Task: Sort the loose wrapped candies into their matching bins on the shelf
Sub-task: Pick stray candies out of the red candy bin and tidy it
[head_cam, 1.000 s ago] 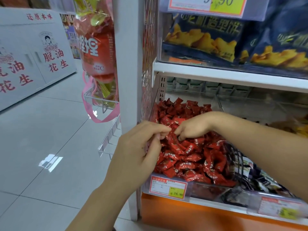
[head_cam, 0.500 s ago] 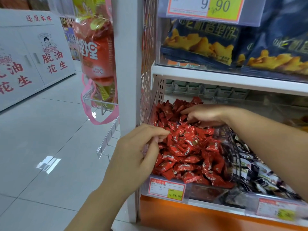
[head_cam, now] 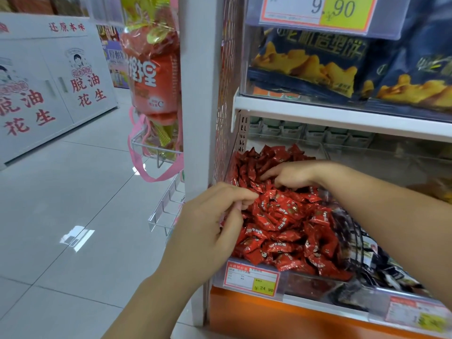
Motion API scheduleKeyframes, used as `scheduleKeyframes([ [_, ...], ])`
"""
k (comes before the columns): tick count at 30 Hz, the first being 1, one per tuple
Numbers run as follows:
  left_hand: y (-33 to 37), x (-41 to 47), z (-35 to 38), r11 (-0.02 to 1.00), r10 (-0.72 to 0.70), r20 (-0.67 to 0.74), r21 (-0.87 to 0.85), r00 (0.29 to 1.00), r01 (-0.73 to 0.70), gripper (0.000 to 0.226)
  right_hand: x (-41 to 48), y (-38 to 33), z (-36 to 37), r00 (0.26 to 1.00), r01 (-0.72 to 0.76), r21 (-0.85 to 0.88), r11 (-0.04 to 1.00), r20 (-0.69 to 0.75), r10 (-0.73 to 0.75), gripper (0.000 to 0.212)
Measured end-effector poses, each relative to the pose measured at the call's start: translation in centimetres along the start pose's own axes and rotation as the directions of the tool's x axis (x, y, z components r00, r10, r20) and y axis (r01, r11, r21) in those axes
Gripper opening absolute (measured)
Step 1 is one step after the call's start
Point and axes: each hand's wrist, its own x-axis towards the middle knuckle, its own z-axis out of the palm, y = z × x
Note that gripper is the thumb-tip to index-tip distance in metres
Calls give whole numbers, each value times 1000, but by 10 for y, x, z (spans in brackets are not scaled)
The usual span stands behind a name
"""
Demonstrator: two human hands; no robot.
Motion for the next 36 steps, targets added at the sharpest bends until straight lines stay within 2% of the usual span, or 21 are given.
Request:
scheduleKeyframes([
  [8, -1, 0, 0, 1000, 13, 11, 3, 1000, -13, 26, 14, -3, 1, 999, 19, 60, 998, 37, -21, 57],
  [12, -1, 0, 1, 1000, 15, 16, 9, 1000, -15, 27, 12, 0, 0, 996, 84, 63, 994, 11, -85, 46],
  [14, -1, 0, 1, 1000, 20, 19, 15, 1000, -20, 27, 11, 0, 3, 995, 103, 24, 994, 14, -104, 46],
  [17, -2, 0, 1, 1000, 19, 25, 13, 1000, -20, 27, 14, -1, 6, 999, 52, -89, 995, 7, -52, 64],
  [19, -1, -1, 1, 1000, 13, 28, 15, 1000, -13, 28, 14, -2, 6, 998, 61, -119, 991, -2, -62, 65],
  [25, -1, 0, 1, 1000, 15, 25, 24, 1000, -15, 28, -7, -5, 0, 984, 173, 27, 985, -55, -171, 28],
  [31, 1, 1, 2, 1000, 4, 12, 26, 1000, -4, 27, -40, -7, -7, 935, 271, 111, 956, -268, -233, 17],
  [36, 5, 1, 7, 999, -4, 2, 38, 1000, 4, 27, -75, -6, -8, 894, 324, 156, 933, -372, -248, 15],
])
